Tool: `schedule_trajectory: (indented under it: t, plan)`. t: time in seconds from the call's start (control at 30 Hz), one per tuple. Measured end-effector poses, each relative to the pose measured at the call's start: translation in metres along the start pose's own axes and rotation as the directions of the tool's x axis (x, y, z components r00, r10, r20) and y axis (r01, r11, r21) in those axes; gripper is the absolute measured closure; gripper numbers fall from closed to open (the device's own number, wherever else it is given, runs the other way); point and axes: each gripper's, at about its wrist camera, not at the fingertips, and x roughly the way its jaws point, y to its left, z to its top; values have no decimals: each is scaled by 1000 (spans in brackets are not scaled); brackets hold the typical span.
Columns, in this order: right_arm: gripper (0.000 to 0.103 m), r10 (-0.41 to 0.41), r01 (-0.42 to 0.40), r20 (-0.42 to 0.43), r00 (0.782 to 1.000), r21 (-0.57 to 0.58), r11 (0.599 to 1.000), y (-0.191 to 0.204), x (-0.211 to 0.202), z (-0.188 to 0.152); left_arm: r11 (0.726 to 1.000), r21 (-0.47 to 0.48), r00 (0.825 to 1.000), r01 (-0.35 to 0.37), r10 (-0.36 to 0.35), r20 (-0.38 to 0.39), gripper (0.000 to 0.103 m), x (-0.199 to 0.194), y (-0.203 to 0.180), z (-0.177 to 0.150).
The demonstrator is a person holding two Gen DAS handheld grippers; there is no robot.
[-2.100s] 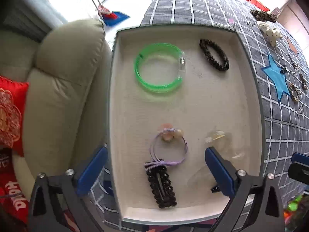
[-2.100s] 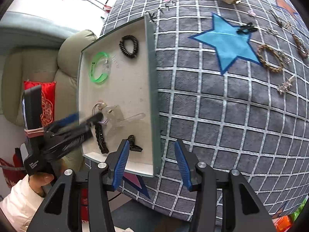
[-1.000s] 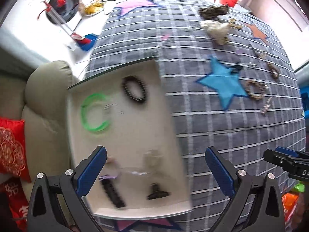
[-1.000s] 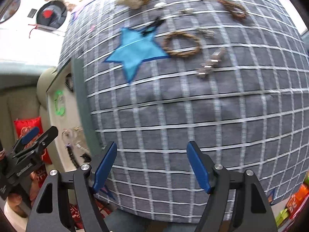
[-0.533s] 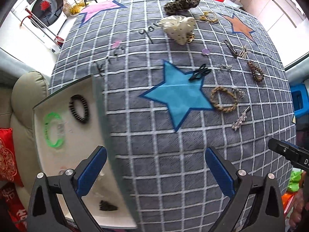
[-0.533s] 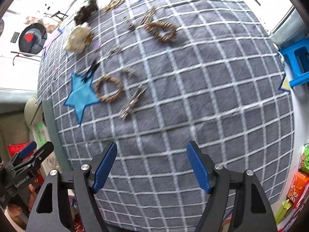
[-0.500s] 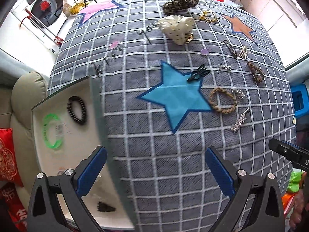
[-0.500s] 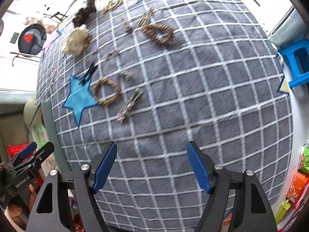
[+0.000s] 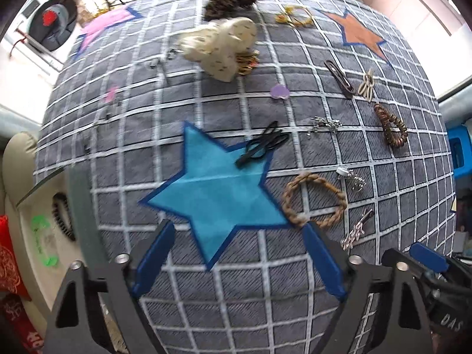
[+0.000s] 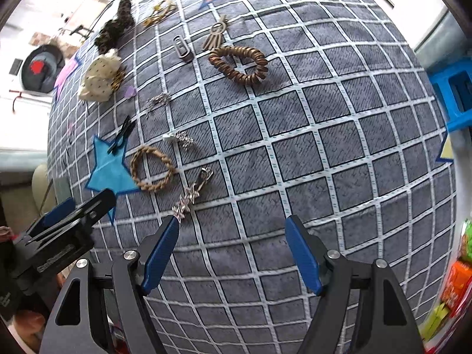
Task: Organize jewelry
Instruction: 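Grasp the braided brown bracelet with left tool while right tool grasps silver star clip, then carry braided bracelet and silver star clip into the white tray, open both tools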
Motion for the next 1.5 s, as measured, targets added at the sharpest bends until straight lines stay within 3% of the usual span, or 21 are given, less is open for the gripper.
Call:
schedule_trajectory:
  t: [0.1,0.17,0.23,0.33,0.4,0.5,0.53,0.57,0.87,1.03,1.2,1.5]
  plan:
    - [29,3,-3,0,1000,-2,1000,-3,2,1,1000,30,1000,5,-5,0,16,9,-10,7]
    - [29,2,-2,2,1000,-4,1000,-6,2,2,999,53,1000,10,-10,-11,27,15,-17,12]
    - [30,6,-6,4,1000,4,1000,-9,4,2,998,66,1000,13,-12,-15,27,20,-23,14]
    - [30,11,-11,7,1000,13,1000,-11,7,4,995,96,999,6,-3,-40,46,26,-32,17]
    - [30,12,-12,9,1000,15,1000,-10,9,3,994,111,1000,1,3,-29,48,27,-39,17]
    - [30,13,-13,13,1000,10,1000,-4,12,3,991,132,1000,12,-10,-15,71,25,-49,17]
    - [30,13,-13,15,1000,8,1000,-2,14,3,990,141,1000,11,-9,-12,88,25,-52,17]
    - [30,13,-13,17,1000,6,1000,1,16,3,990,142,1000,8,-6,-13,96,25,-55,19]
    - [36,-25,26,31,999,-37,999,30,32,7,998,60,1000,21,-21,-1,96,22,-32,23]
    - [44,-113,118,61,992,-96,988,53,37,9,998,59,1000,31,-31,3,96,19,-18,15]
    - [81,-179,190,84,980,-146,971,71,42,8,998,50,999,45,-46,5,96,16,-6,4]
    - [81,-104,111,64,993,-135,985,52,27,-7,995,33,996,89,-90,22,96,-9,22,-31]
